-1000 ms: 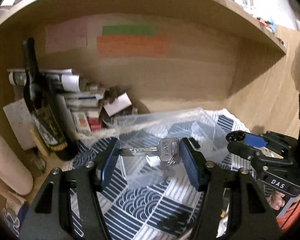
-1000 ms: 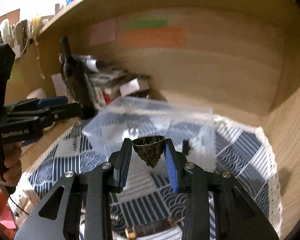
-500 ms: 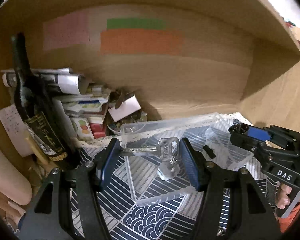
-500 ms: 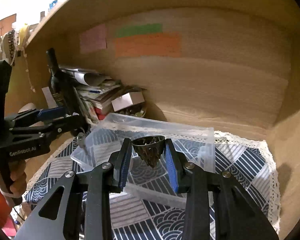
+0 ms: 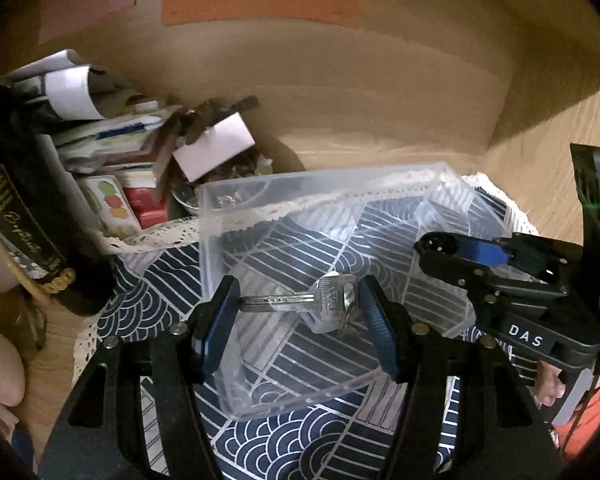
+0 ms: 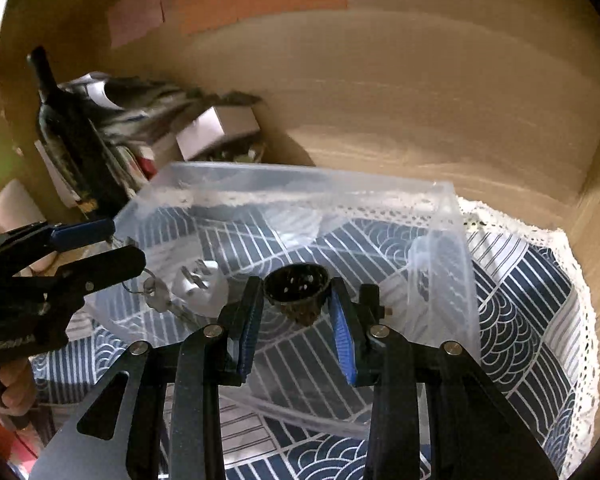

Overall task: Organize rigid objects
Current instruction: 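Drop the keys into the box with the left gripper while the right drops the black plug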

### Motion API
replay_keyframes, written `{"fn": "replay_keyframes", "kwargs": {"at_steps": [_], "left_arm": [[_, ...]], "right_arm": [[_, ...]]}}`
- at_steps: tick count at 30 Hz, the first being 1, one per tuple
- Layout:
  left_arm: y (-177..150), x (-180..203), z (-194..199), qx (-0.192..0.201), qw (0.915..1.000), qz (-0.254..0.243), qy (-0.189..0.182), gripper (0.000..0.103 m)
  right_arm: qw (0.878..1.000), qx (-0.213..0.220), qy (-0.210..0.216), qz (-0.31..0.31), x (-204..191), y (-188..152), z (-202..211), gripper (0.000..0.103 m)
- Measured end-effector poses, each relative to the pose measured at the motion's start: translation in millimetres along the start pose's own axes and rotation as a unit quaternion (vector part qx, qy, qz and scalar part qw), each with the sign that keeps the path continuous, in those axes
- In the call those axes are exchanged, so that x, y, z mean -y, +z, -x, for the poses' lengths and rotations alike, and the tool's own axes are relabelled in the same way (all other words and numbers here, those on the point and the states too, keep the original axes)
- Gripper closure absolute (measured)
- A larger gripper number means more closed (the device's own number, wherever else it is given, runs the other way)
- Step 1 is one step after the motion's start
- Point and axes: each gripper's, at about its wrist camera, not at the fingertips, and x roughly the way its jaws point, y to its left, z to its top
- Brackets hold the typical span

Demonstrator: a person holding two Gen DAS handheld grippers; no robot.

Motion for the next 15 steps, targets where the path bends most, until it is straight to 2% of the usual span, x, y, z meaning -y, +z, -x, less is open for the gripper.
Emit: {"fn": "replay_keyframes", "kwargs": {"at_steps": [7, 10, 11, 15], "left_arm": [[-1.0, 0.1, -3.5, -0.009, 0.9999, 0.001, -0.005, 0.042], [-2.2, 3.3, 3.9, -0.008, 1.0, -0.003, -0.002, 0.039], [-2.6, 4.3, 7.0, -0.006, 1.0, -0.005, 0.001, 0.037], [-5.8, 9.1, 28.8, 0.012, 0.9998, -0.011, 0.008, 0.029]], "right_arm": [[1.0, -0.01, -0.002, 0.009, -3.8, -0.6, -5.9, 0.071], [1.0, -0.005, 0.004, 0.005, -3.6, -0.2, -1.1, 0.054], [1.0, 0.0, 0.002, 0.005, -3.9, -0.1, 2.2, 0.052], [1.0, 0.02, 0.004, 0.006, -6.0, 1.9, 23.1, 0.049]]}}
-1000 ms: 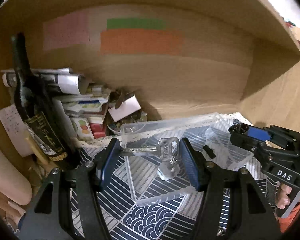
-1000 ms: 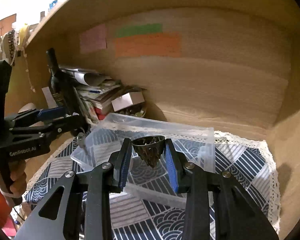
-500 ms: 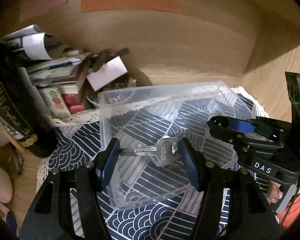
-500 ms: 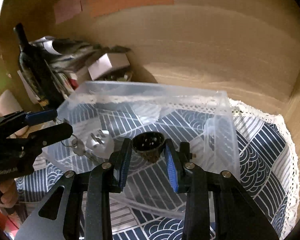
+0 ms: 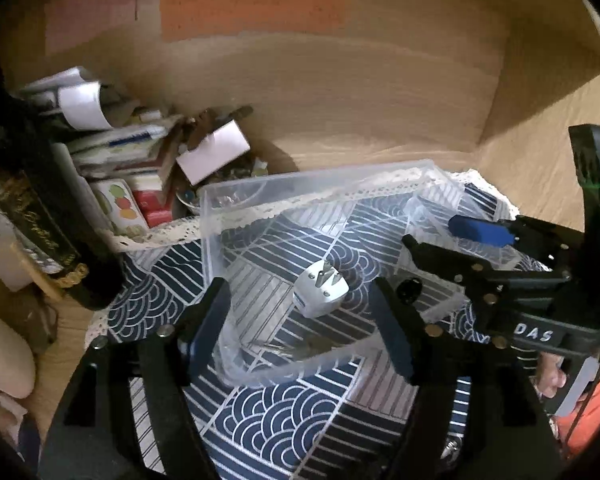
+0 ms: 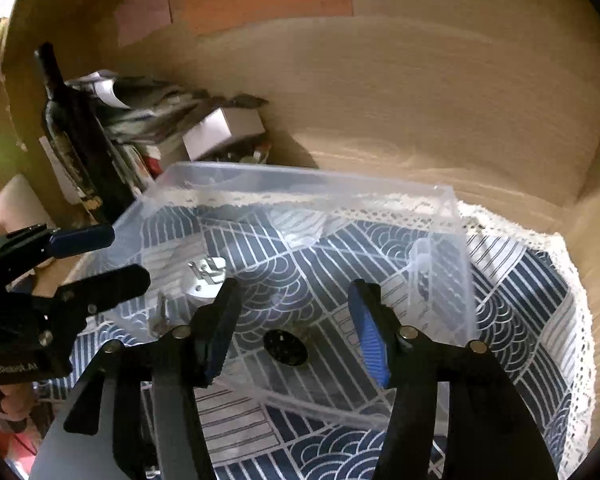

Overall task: Organize rigid objects
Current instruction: 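Drop the keys into the box with the left gripper while the right drops the black plug, then grasp the silver cylinder with the left gripper while the right grasps the white device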

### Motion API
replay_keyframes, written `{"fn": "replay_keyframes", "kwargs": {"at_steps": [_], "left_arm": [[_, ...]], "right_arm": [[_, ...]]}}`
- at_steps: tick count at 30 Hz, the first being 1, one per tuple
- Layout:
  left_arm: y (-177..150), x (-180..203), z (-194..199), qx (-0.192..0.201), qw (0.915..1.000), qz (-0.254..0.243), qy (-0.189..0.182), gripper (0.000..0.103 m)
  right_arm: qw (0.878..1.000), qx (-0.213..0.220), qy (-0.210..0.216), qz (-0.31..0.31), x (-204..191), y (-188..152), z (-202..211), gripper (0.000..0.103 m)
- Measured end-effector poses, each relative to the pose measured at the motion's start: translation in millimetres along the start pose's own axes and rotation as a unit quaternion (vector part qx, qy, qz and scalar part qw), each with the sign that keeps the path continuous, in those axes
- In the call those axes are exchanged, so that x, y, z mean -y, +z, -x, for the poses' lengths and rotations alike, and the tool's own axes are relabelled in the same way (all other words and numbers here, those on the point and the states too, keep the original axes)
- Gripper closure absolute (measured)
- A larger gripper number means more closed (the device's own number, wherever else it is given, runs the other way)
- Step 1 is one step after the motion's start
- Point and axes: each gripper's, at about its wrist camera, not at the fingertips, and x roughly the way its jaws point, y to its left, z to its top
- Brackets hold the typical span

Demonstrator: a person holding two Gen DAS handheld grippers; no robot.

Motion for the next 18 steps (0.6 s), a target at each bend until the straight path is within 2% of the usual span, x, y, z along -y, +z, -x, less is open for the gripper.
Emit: {"fn": "replay_keyframes", "kwargs": {"at_steps": [2, 5, 10, 18], "left_arm": [[-1.6, 1.6, 12.5, 0.009, 1.0, 0.0, 0.0, 0.023], [-6.5, 3.0, 30.1, 0.018, 0.9998, 0.001, -0.001, 0.014], [-25.5, 6.2, 61.2, 0.033, 0.9994, -0.004, 0.002, 0.009], [-78.1, 4.6, 83.2, 0.017, 0.9998, -0.002, 0.008, 0.006]], "right_arm": [[1.0, 0.015, 0.002, -0.002, -0.8, -0.3, 14.6, 0.044], [0.999, 0.031, 0.007, -0.001, -2.5, -3.6, 34.6, 0.043], [0.998, 0.06, 0.01, -0.001, -11.3, -24.3, 74.2, 0.037], [0.999, 0.039, 0.022, -0.009, -29.7, -77.5, 97.6, 0.037]]}}
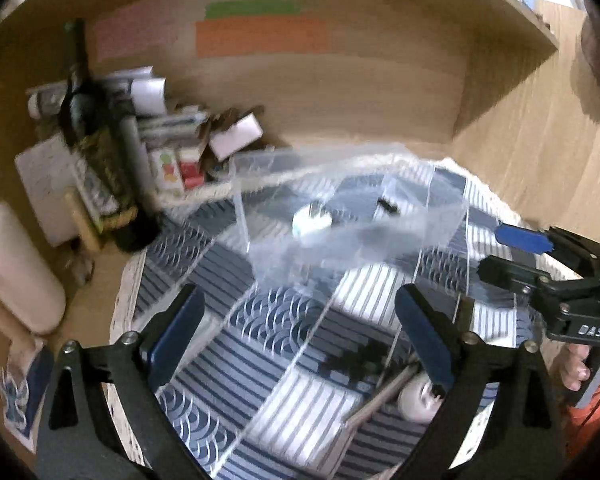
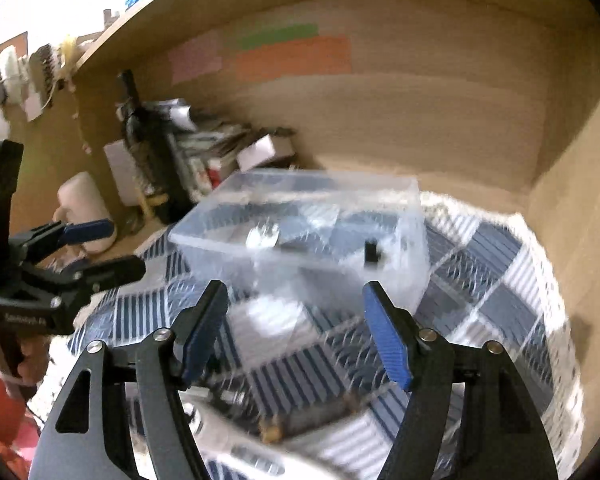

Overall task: Organize rigid objects
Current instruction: 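Grasp the silver cylinder with the left gripper while the right grasps the white device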

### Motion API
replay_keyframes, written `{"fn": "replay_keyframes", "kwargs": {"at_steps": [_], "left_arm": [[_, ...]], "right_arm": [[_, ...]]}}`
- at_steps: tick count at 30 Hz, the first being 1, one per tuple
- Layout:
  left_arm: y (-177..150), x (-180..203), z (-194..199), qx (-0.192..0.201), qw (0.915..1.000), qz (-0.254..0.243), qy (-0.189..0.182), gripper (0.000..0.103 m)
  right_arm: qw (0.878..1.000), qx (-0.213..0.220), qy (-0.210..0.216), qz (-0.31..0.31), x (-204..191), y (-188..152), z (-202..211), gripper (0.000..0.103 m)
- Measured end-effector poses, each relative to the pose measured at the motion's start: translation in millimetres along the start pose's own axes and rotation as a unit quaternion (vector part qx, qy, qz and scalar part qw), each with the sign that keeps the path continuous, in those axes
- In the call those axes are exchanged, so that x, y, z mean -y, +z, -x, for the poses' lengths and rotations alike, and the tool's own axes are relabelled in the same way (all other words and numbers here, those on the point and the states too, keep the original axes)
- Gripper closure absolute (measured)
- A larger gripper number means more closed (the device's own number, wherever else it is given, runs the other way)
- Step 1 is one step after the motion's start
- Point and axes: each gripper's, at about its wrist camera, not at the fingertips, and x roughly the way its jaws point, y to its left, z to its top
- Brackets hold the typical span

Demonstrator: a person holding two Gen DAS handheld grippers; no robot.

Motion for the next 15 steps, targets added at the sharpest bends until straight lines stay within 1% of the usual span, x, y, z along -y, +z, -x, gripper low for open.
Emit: {"fn": "replay_keyframes", "kwargs": {"at_steps": [3, 4, 5, 6, 8, 9, 10, 12, 15], "left_arm": [[-21.8, -2.3, 0.4, -0.014, 0.9999, 0.003, 0.003, 0.007], [-29.5, -3.7, 0.8, -0.018, 0.9998, 0.006, 0.0, 0.013], [-36.3, -4.3, 1.0, -0.025, 0.9997, 0.007, -0.004, 0.023], [-42.7, -3.9, 1.1, -0.034, 0.9994, 0.006, -0.006, 0.028], [-52.6, -5.0, 0.2, -0.046, 0.9988, 0.008, -0.013, 0.044], [-58.5, -5.6, 0.4, -0.053, 0.9984, 0.01, -0.018, 0.048], [-63.2, -5.6, 0.3, -0.059, 0.998, 0.01, -0.021, 0.054], [-69.5, -5.0, -0.5, -0.067, 0.9974, 0.008, -0.028, 0.06], [-74.9, 0.0, -2.2, -0.073, 0.9966, 0.003, -0.038, 0.061]], "right_arm": [[1.0, -0.017, 0.008, -0.014, -5.3, -23.2, -0.1, 0.037], [1.0, -0.022, 0.01, -0.017, -8.0, -29.9, -0.5, 0.037], [0.999, -0.028, 0.012, -0.018, -11.0, -36.4, -1.3, 0.037], [0.999, -0.031, 0.016, -0.02, -14.0, -41.4, -1.9, 0.037], [0.999, -0.038, 0.024, -0.021, -21.8, -50.6, -4.0, 0.037], [0.999, -0.041, 0.03, -0.019, -27.4, -55.0, -6.3, 0.037], [0.998, -0.045, 0.034, -0.017, -32.4, -57.8, -8.3, 0.036], [0.998, -0.054, 0.039, -0.008, -40.6, -63.0, -13.4, 0.033], [0.997, -0.071, 0.038, 0.008, -51.6, -69.7, -24.3, 0.032]]}}
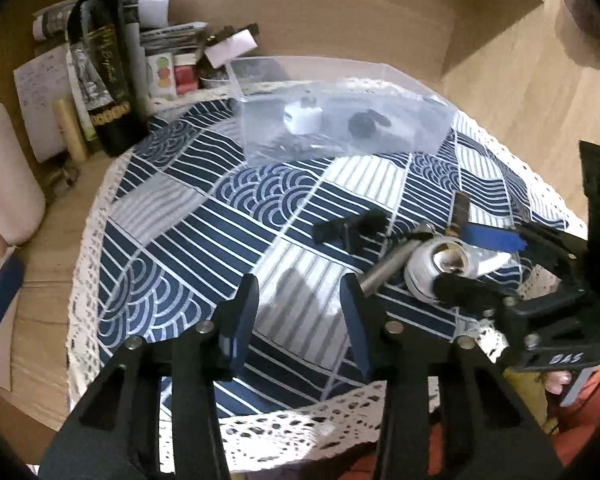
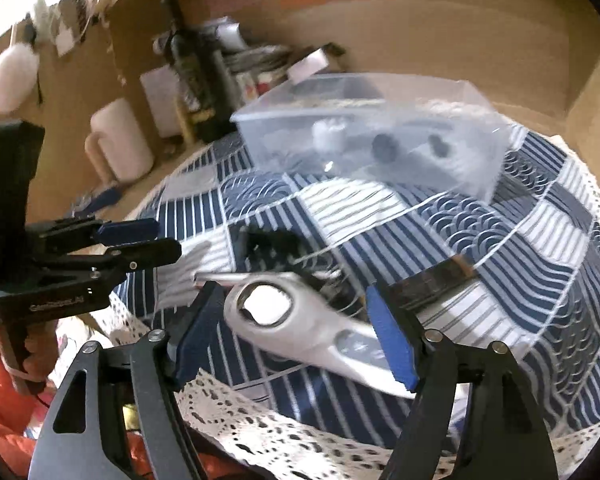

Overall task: Organize rigid objects
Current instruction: 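Grasp the silver cylinder with the left gripper while the right grasps the white device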

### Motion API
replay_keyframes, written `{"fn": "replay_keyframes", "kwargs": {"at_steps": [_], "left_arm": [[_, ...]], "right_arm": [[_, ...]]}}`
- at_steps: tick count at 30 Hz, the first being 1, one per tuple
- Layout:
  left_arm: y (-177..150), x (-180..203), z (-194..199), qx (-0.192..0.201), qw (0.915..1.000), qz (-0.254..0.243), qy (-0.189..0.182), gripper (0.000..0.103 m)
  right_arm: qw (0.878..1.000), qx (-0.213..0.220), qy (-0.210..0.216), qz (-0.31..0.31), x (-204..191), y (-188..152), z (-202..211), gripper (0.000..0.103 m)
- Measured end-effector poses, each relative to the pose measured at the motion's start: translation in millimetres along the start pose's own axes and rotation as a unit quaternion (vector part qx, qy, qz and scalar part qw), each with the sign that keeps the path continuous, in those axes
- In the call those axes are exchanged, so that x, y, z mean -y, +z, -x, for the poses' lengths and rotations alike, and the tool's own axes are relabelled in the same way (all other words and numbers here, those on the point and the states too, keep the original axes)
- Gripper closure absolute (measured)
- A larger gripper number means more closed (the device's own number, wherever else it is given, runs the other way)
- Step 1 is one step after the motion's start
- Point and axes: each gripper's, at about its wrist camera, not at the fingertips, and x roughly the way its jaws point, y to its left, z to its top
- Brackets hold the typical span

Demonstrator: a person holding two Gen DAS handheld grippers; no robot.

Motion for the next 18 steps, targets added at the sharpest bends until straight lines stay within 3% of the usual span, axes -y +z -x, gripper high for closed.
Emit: {"fn": "replay_keyframes", "kwargs": {"at_steps": [9, 13, 18], "left_arm": [[5.7, 34.2, -27.2, -0.022, 0.9975, -0.046, -0.049, 0.061], [6.4, 45.5, -44.4, -0.048, 0.9951, -0.056, -0.066, 0.068], [1.1, 57.7, -39.1, -0.053, 0.992, -0.076, -0.086, 0.07]], "right_arm": [[1.0, -0.002, -0.005, 0.017, 3.6, -4.5, 2.9, 0.035], [0.999, 0.0, -0.034, 0.018, 11.9, -8.0, 11.0, 0.04], [0.998, -0.004, -0.06, -0.014, 37.2, -8.9, 17.9, 0.044]]}}
